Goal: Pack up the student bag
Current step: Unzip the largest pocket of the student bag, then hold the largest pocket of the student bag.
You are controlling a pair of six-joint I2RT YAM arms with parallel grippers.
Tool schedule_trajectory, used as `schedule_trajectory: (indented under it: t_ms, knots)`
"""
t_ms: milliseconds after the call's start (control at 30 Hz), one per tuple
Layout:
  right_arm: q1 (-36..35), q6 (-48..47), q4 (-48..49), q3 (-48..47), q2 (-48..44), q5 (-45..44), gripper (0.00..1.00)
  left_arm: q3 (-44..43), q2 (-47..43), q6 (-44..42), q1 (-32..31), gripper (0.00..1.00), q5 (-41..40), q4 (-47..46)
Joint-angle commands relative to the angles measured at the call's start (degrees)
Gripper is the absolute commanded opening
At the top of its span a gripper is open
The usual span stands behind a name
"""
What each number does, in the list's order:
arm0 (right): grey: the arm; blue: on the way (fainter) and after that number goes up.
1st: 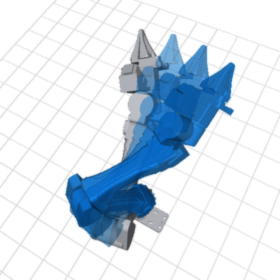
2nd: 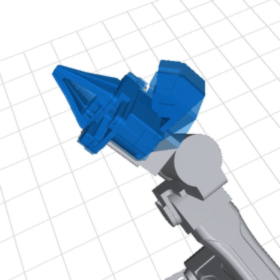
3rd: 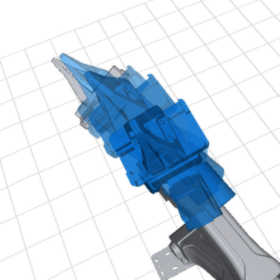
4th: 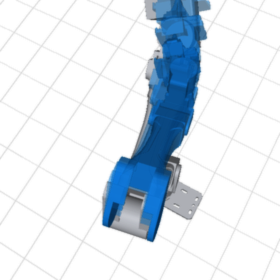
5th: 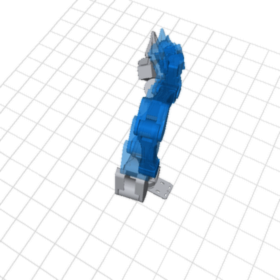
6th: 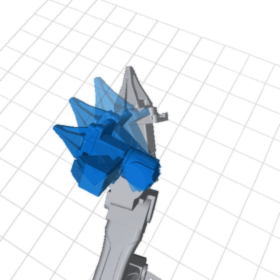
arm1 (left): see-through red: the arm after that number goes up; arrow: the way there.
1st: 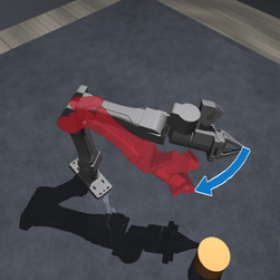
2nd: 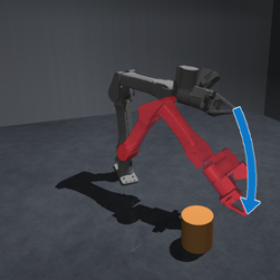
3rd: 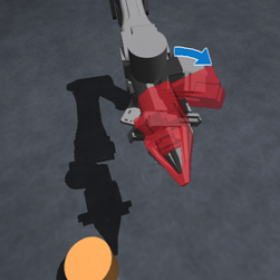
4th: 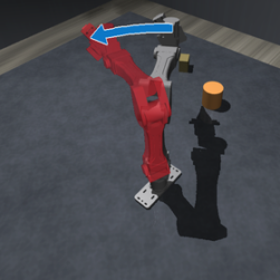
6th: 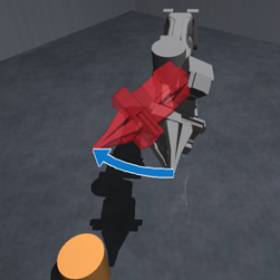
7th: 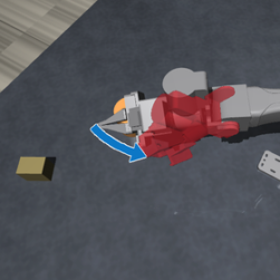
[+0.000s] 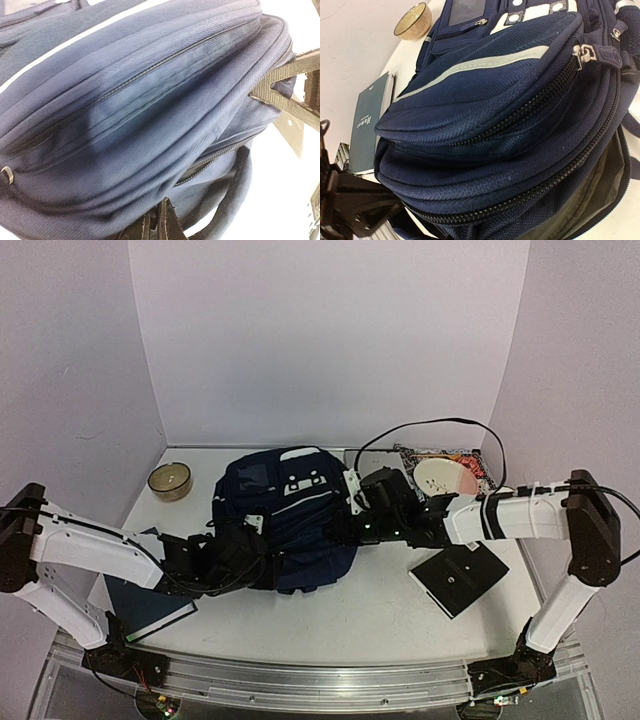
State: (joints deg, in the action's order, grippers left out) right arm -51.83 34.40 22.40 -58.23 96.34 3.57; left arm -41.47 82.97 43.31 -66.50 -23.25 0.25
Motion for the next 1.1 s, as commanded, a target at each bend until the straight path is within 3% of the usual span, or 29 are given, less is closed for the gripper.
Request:
schedule_trajectory:
  t_ms: [0, 300, 567, 733, 900, 1067]
  knots:
    - [4.67, -2.56, -1.94, 1.59, -5.34, -6.26, 0.0, 1.84, -4.7, 0.92, 1.22, 0.0, -9.12, 15.47]
    - [8.03, -4.95, -3.1, 3.27, -8.0, -5.02, 0.0, 8.68, -11.88, 5.2, 4.12, 0.0, -9.87, 20.78]
    - [8.12, -8.1, -3.4, 1.81, -6.43, 1.98, 0.06, 8.98, -17.05, 1.95, 6.12, 0.0, -6.62, 21.37]
    - [6.41, -11.67, -3.37, 0.77, -5.95, 5.67, 0.26, 7.83, -17.06, -0.68, 6.12, 0.0, -4.39, 16.98]
    - [3.07, -17.08, -5.16, 0.88, -9.3, 3.28, 0.48, 6.62, -16.04, -3.17, 6.12, 0.0, -1.19, 11.19]
    - [-1.83, -23.19, -5.98, 1.44, -12.53, 1.73, 0.64, 5.92, -15.54, -4.9, 6.12, 0.0, 4.58, 6.13]
